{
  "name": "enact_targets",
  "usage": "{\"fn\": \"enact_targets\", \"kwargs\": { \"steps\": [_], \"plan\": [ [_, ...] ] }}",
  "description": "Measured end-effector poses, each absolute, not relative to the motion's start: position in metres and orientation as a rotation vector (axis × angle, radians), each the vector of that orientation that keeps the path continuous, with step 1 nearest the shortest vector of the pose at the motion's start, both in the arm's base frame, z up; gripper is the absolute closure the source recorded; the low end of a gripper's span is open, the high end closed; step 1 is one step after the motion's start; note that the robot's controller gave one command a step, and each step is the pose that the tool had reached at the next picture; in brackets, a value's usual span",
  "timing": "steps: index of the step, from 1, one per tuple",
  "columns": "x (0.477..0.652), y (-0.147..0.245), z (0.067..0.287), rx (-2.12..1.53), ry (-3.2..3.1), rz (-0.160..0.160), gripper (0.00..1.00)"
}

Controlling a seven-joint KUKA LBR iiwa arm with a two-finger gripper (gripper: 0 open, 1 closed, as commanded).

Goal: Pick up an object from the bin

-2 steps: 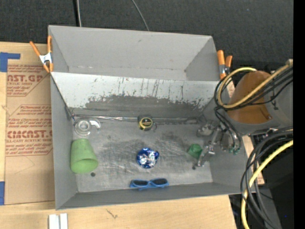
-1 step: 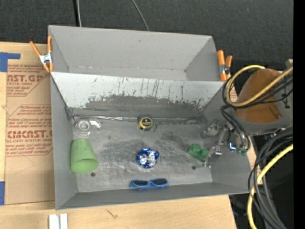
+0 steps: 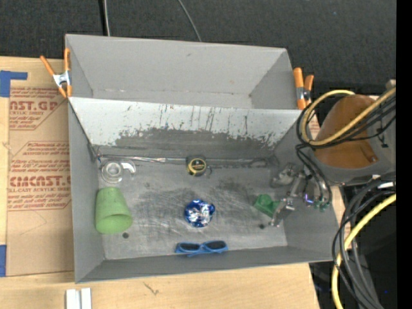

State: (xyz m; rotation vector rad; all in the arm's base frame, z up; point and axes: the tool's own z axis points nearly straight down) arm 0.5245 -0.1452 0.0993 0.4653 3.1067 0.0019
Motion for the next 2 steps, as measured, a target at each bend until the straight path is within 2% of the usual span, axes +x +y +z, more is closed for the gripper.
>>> {"fn": "enact_targets", "kwargs": {
  "steps": [1, 2],
  "plan": [
    [0.5212, -0.1427, 0.0735, 0.967, 2.985, 0.023, 0.00],
    [0.5231, -0.1387, 0.0747, 0.959, 2.991, 0.008, 0.00]
  ]
}}
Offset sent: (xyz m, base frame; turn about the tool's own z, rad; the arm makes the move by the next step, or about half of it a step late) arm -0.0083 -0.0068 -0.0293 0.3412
